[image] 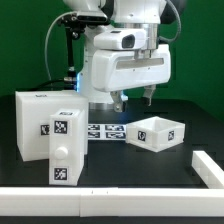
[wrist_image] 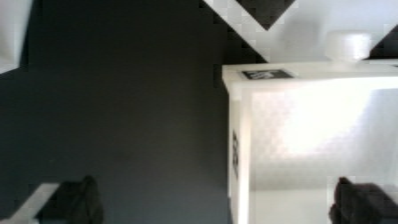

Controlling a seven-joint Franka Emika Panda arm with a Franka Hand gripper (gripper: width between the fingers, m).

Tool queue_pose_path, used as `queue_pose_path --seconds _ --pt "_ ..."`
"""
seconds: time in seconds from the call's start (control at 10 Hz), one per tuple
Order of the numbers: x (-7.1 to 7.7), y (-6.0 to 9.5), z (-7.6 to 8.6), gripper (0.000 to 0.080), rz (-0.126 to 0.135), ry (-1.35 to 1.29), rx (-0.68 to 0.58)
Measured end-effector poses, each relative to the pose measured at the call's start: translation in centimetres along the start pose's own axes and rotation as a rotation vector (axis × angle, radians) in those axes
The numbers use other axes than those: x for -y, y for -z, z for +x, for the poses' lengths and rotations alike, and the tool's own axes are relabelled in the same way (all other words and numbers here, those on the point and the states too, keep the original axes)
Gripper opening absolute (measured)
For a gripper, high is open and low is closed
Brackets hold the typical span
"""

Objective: Assemble drawer

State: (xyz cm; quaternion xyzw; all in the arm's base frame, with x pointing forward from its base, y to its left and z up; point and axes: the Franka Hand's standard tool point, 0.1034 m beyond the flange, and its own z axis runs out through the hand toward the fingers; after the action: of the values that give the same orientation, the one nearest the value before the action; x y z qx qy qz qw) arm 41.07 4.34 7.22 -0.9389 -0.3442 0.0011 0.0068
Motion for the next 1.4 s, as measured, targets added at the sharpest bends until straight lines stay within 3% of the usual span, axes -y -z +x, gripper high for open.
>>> queue_pose_path --seconds 0.3,0.4,0.6,0.7,0.8,1.1,1.2,1.4 --pt "-0.1 0.1 0.0 0.0649 -0.001 0.002 -0.001" --pt "-0.9 1.2 -0.4 0.0649 -0.011 0.038 0.026" --pt "-3.4 5.4 -0.4 0.0649 -0.077 0.078 0.071" --pt "-3.6 6.6 0.5 0.0649 -0.110 0.040 0.069" --pt "-2.8 6.7 1.1 0.0649 -0.114 0.011 0.065" --pt "-2.8 6.4 0.9 0.0649 -0.109 0.029 0.069" --pt "-3.2 6.4 0.9 0.0649 -0.127 0.050 0.079" --pt "-4.6 6.8 1.4 0.0649 -0.218 0.202 0.127"
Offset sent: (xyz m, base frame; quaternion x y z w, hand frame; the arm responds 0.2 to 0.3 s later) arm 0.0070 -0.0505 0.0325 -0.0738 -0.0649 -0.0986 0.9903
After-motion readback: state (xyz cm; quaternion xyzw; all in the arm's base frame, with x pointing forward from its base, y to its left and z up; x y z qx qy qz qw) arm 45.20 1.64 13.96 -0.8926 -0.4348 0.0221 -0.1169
